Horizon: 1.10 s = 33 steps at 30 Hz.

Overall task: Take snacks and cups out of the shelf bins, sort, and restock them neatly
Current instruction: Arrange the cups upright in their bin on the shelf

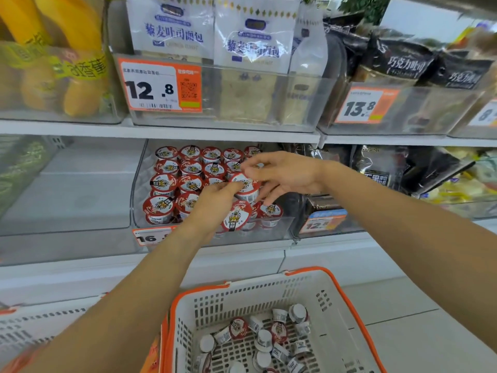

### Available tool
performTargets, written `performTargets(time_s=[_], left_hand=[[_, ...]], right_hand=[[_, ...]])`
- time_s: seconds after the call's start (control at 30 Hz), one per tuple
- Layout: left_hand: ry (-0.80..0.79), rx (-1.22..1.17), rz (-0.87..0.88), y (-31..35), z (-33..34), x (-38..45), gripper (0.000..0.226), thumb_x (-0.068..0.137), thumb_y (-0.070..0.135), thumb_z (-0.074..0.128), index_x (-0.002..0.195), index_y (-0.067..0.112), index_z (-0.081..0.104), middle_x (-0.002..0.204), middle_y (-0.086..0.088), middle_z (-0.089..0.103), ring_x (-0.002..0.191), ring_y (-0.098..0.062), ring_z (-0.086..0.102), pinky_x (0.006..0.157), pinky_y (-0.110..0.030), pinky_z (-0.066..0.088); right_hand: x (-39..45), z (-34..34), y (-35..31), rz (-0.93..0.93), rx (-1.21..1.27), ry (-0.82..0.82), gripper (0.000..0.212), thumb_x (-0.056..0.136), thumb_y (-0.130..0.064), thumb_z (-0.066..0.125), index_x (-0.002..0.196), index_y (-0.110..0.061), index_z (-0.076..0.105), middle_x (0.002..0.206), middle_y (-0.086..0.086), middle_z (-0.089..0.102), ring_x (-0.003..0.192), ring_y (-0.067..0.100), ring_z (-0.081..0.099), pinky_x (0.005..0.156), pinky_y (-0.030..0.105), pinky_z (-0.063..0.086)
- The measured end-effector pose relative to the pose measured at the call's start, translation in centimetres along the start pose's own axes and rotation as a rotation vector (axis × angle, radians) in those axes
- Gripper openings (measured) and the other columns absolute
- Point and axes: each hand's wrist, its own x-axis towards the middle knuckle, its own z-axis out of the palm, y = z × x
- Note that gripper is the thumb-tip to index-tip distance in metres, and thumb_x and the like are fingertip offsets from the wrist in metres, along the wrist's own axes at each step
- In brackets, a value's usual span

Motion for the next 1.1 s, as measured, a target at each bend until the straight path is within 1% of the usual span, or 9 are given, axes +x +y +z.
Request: performTargets(time_s=[0.17,0.27,0.4,0.6,0.7,0.77,0.87,1.0,1.1], left_hand=[[0.032,-0.073,-0.189,1.2,0.4,1.9,0.043,0.103,0.054,0.036,0.11,0.015,0.054,0.092,-0.007,0.072,0.087,-0.026,0.071,0.073,-0.043,0.06],[0.021,-0.099,-0.21,1.0,-0.3,2.4,0.033,0.097,0.052,0.053,0.101,0.02,0.059,0.087,-0.007,0.075,0.087,-0.024,0.072,0.076,-0.042,0.06],[-0.044,-0.026,-0.219,0.5,-1.2,2.7,0.04,0.088,0.031,0.071,0.118,0.006,0.064,0.093,-0.01,0.077,0.088,-0.025,0.075,0.078,-0.039,0.06],[0.067,-0.152,-0.163,-0.1,-0.7,3.8,0.023,0.098,0.023,0.062,0.105,0.002,0.058,0.092,-0.011,0.076,0.086,-0.025,0.073,0.091,-0.045,0.057],[0.18,-0.131,-0.064,-0.5,0.1,5.1,0.025,0.1,0.032,0.056,0.088,0.011,0.062,0.095,-0.013,0.072,0.093,-0.031,0.069,0.096,-0.056,0.052],[0.214,-0.079,0.021,-0.4,1.5,5.3,0.026,0.102,0.034,0.05,0.102,0.012,0.064,0.104,-0.012,0.07,0.099,-0.031,0.065,0.095,-0.049,0.053],[0.191,-0.007,0.136,0.1,3.9,5.5,0.028,0.107,0.031,0.04,0.123,0.012,0.053,0.102,-0.001,0.06,0.094,-0.016,0.057,0.078,-0.03,0.046],[0.095,0.33,0.344,-1.1,3.7,5.7,0.035,0.107,0.032,0.035,0.13,0.01,0.05,0.122,-0.01,0.056,0.113,-0.023,0.053,0.092,-0.035,0.046],[0.059,1.055,0.431,-2.9,1.7,6.2,0.051,0.106,0.035,0.033,0.151,0.012,0.033,0.156,-0.011,0.031,0.146,-0.028,0.021,0.12,-0.051,0.013]], right_hand=[[1.6,-1.4,1.5,-0.062,-0.317,0.204,0.027,0.093,-0.008,0.07,0.117,-0.007,0.059,0.113,0.018,0.067,0.093,0.03,0.071,0.082,0.038,0.062],[3.6,-2.7,2.4,-0.145,-0.897,0.309,0.026,0.091,-0.014,0.071,0.115,-0.014,0.063,0.109,0.007,0.065,0.101,0.026,0.062,0.083,0.035,0.05],[6.2,-3.4,3.4,-0.086,-1.089,0.2,0.032,0.094,-0.016,0.067,0.125,-0.019,0.064,0.12,0.009,0.057,0.108,0.022,0.049,0.088,0.028,0.036],[7.5,-3.2,3.9,-0.084,-1.13,0.286,0.053,0.093,-0.004,0.062,0.142,-0.019,0.054,0.14,0.014,0.051,0.127,0.032,0.049,0.106,0.036,0.039],[5.2,-2.3,2.7,-0.158,-0.724,0.229,0.052,0.085,0.007,0.062,0.132,-0.015,0.061,0.127,0.009,0.062,0.107,0.024,0.065,0.095,0.037,0.054],[2.9,-1.6,1.7,-0.144,-0.309,0.045,0.06,0.081,0.004,0.076,0.133,-0.02,0.057,0.124,0.007,0.064,0.092,0.022,0.07,0.083,0.035,0.06],[1.4,-1.3,1.7,-0.201,-0.31,0.074,0.068,0.073,-0.015,0.09,0.132,-0.022,0.057,0.115,0.002,0.063,0.078,0.028,0.072,0.078,0.041,0.062],[1.6,-2.3,2.4,-0.253,-0.655,0.268,0.057,0.071,-0.029,0.087,0.124,-0.02,0.065,0.101,-0.003,0.068,0.075,0.01,0.067,0.083,0.037,0.059],[1.6,-2.8,3.4,-0.222,-1.062,0.188,0.062,0.075,-0.044,0.079,0.13,-0.021,0.062,0.109,0.0,0.07,0.096,0.017,0.066,0.091,0.039,0.054]])
